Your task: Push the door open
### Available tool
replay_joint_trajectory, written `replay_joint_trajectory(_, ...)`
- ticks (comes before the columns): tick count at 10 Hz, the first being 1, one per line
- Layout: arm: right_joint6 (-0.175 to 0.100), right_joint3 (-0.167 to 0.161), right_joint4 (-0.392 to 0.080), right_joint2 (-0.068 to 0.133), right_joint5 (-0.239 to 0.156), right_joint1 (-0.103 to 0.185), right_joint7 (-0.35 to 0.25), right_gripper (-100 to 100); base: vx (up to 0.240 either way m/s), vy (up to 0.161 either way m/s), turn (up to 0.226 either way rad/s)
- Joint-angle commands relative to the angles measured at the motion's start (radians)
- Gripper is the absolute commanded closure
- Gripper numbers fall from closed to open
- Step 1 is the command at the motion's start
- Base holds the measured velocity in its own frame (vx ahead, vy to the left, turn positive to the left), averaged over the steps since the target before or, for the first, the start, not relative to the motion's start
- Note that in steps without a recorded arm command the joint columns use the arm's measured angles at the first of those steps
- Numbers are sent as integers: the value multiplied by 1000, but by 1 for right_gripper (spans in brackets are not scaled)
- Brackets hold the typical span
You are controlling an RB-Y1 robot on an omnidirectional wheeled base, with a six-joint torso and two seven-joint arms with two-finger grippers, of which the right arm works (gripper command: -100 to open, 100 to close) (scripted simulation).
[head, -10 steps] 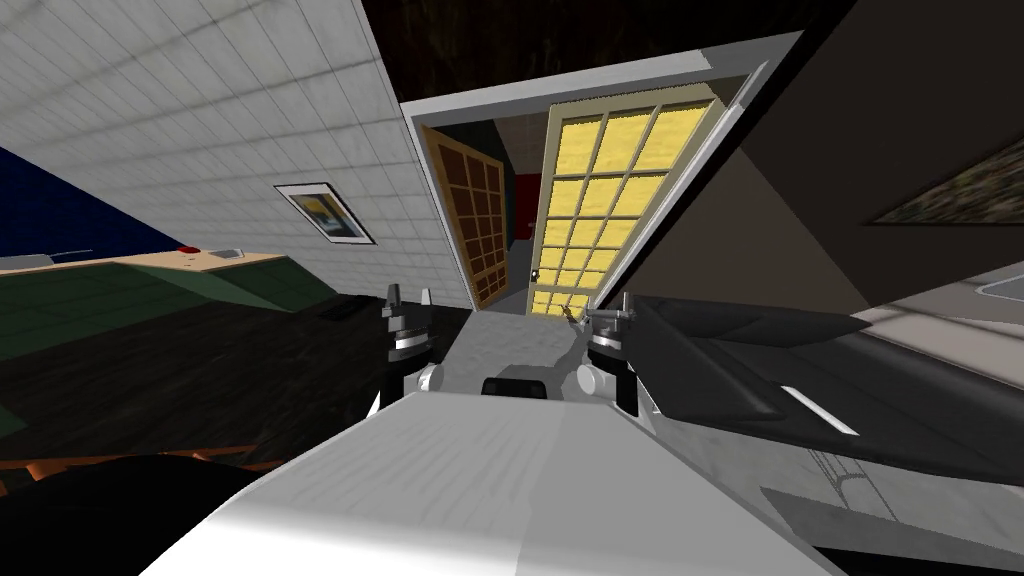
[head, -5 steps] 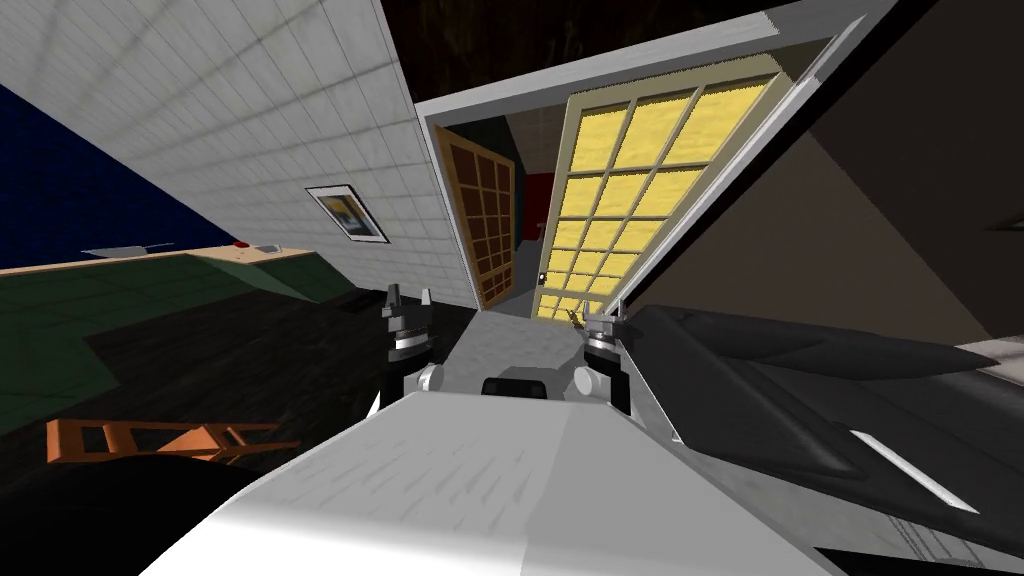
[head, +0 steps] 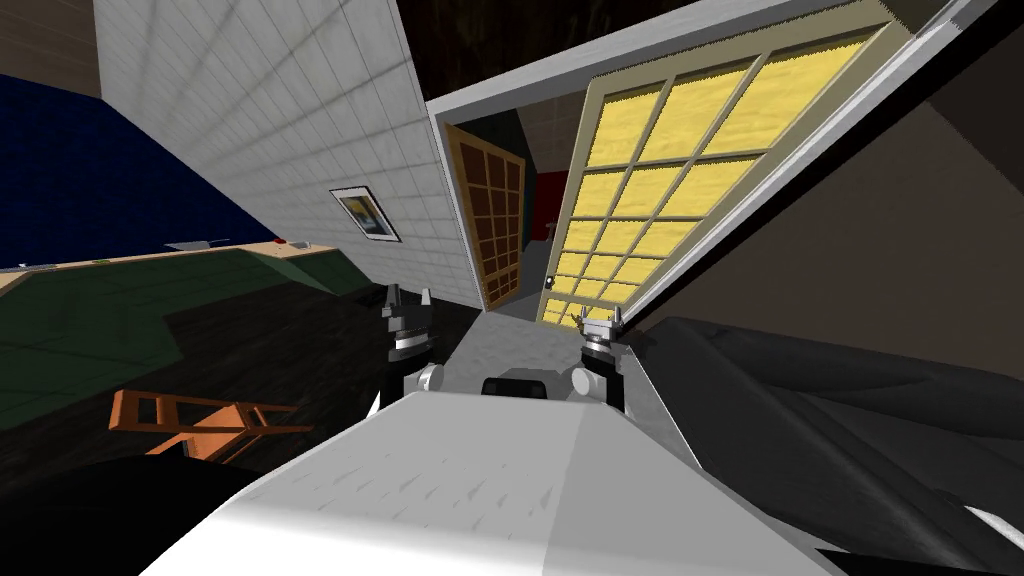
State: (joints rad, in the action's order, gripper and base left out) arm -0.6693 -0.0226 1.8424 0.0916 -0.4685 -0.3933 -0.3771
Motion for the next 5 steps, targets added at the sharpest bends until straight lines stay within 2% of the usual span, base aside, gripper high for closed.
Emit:
replay_joint_trajectory(1, -14, -2, -33, 8, -29, 5, -31, -100, 92, -18, 156)
replay_joint_trajectory(5, -53, -14, -124, 21, -96, 19, -101, -100, 98, -15, 148)
